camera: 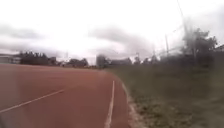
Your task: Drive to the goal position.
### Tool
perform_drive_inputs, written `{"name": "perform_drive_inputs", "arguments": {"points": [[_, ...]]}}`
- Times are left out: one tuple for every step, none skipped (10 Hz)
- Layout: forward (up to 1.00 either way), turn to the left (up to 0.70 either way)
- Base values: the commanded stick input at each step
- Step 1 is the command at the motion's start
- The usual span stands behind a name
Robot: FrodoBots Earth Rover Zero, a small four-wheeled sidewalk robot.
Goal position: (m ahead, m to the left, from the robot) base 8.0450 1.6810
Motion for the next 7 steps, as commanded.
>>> {"name": "perform_drive_inputs", "arguments": {"points": [[0.7,0.0],[0.7,0.0],[0.7,0.0],[0.7,0.0],[0.7,0.0],[0.7,0.0],[0.7,0.0]]}}
